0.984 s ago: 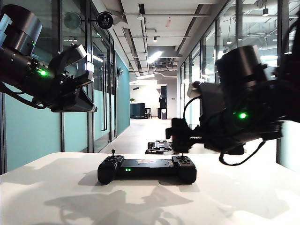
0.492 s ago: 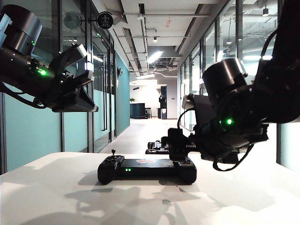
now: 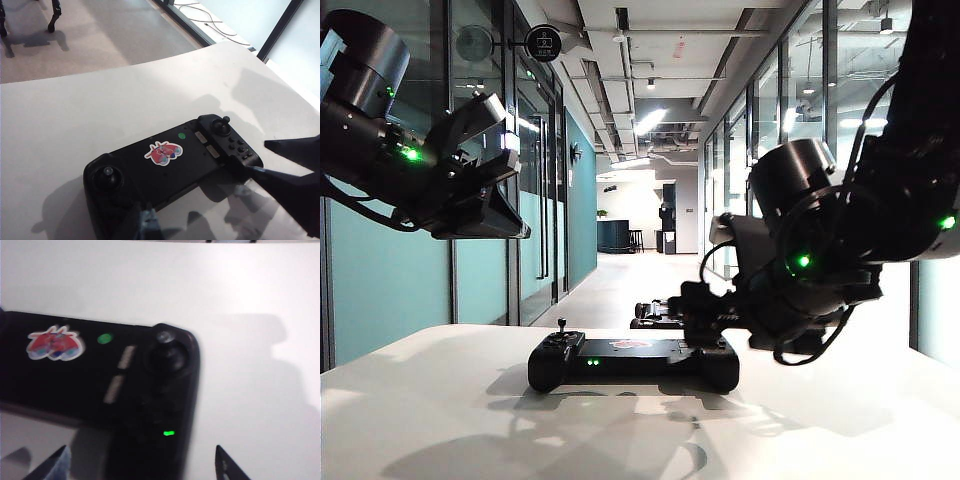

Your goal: Push the left joystick on the remote control sitting on the white table forward to make the robot dog walk in a straight line until it approaches the door.

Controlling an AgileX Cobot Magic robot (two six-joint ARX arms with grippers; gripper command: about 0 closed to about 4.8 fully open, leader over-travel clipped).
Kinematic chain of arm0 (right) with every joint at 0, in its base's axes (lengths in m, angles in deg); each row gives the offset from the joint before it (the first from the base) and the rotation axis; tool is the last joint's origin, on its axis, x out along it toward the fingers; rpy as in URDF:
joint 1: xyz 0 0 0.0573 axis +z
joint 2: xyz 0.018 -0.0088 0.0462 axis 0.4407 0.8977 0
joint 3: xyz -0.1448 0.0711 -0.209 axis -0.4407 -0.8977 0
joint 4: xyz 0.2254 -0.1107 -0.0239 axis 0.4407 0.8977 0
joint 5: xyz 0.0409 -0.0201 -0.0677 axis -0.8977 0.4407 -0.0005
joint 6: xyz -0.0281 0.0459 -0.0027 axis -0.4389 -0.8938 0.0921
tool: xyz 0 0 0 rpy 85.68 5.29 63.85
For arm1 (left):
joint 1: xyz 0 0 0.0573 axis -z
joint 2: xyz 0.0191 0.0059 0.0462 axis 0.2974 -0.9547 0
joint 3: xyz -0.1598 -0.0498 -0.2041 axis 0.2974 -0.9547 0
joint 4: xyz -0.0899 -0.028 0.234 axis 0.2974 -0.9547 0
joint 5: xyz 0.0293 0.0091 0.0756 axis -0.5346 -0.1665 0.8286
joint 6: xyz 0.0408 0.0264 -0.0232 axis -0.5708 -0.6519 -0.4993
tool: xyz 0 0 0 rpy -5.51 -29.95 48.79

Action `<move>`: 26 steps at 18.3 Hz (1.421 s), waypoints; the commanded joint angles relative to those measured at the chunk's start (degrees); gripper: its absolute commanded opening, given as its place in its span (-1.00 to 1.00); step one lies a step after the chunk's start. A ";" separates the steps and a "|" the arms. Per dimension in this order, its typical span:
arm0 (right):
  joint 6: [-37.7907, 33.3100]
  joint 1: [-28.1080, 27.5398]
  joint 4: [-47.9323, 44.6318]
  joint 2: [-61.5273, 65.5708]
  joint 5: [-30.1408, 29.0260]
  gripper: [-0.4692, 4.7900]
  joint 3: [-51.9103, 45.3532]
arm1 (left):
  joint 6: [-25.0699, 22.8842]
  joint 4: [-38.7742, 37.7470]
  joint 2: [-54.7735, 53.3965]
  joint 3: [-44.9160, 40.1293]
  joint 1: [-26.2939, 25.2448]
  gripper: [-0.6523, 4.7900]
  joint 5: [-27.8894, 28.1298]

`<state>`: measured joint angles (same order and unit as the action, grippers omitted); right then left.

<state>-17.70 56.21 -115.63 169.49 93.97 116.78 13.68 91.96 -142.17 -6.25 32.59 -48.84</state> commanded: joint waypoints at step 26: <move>-0.11 -2.56 0.96 5.84 -6.64 0.30 6.64 | -0.20 0.48 0.11 0.17 0.00 -0.78 -1.44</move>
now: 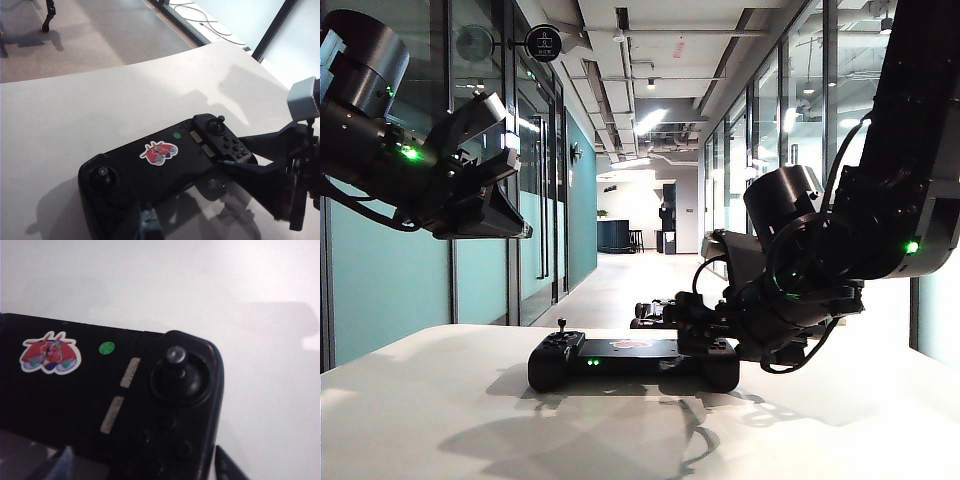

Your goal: Push the left joystick on the remote control sitting on the white table forward to make the robot dog walk in a straight line until it approaches the door.

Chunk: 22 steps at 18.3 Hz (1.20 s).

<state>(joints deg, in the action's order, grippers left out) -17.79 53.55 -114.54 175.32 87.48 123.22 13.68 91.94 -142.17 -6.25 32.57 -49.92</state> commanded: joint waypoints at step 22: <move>-3.48 0.52 -1.88 0.02 11.39 -0.07 0.20 | -0.22 0.26 0.11 0.17 0.02 -0.78 -0.37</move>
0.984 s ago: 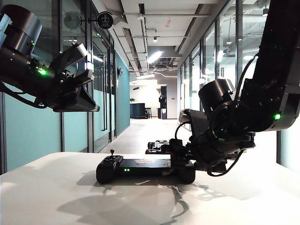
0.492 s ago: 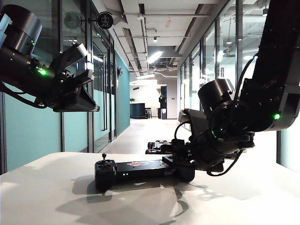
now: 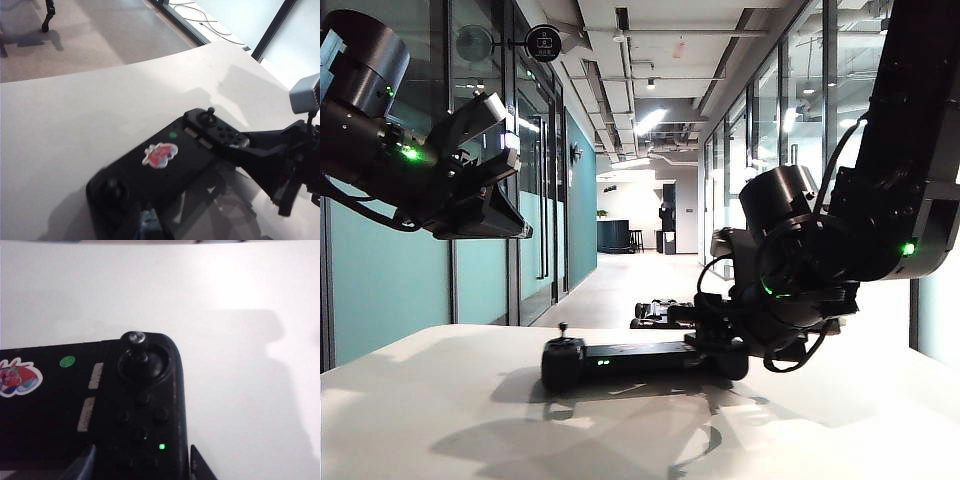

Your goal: Push the left joystick on the remote control sitting on the white table forward to make the robot dog walk in a straight line until it approaches the door.

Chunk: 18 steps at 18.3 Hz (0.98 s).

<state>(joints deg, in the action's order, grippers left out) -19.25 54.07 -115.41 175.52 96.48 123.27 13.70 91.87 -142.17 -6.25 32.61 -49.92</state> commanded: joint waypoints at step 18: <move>-1.11 3.50 -0.17 -0.28 12.98 -0.16 0.11 | -0.24 1.60 -3.96 0.57 -0.02 -0.78 -1.66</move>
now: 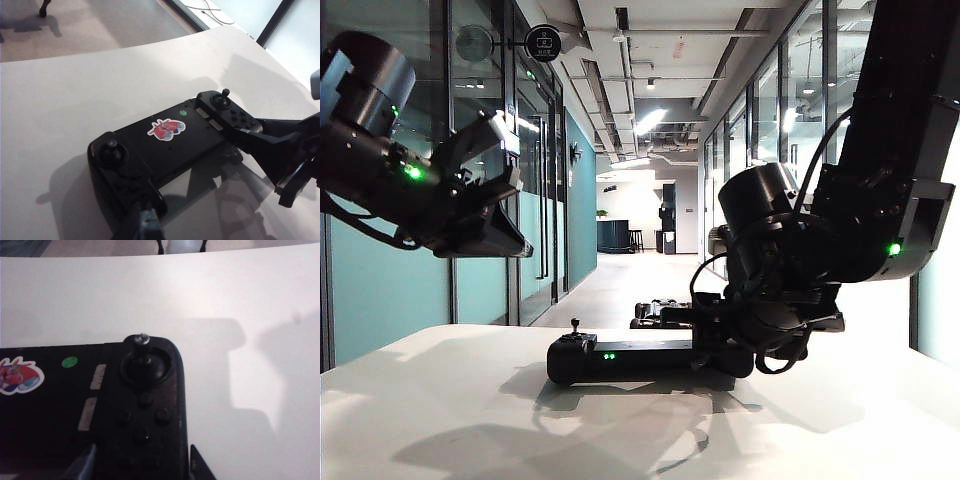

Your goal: Push the left joystick on the remote control sitting on the white table forward to make the robot dog walk in a straight line until it approaches the door.

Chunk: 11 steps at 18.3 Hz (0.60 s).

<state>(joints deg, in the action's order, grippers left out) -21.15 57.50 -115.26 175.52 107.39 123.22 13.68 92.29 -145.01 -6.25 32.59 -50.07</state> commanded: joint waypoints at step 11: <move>0.79 0.02 -0.81 -0.26 3.32 -0.16 0.15 | -0.28 0.63 -14.71 11.39 0.02 -0.78 -5.64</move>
<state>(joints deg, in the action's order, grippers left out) -21.13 57.52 -115.37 175.52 109.66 123.22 13.68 92.59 -159.05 4.57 32.66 -55.18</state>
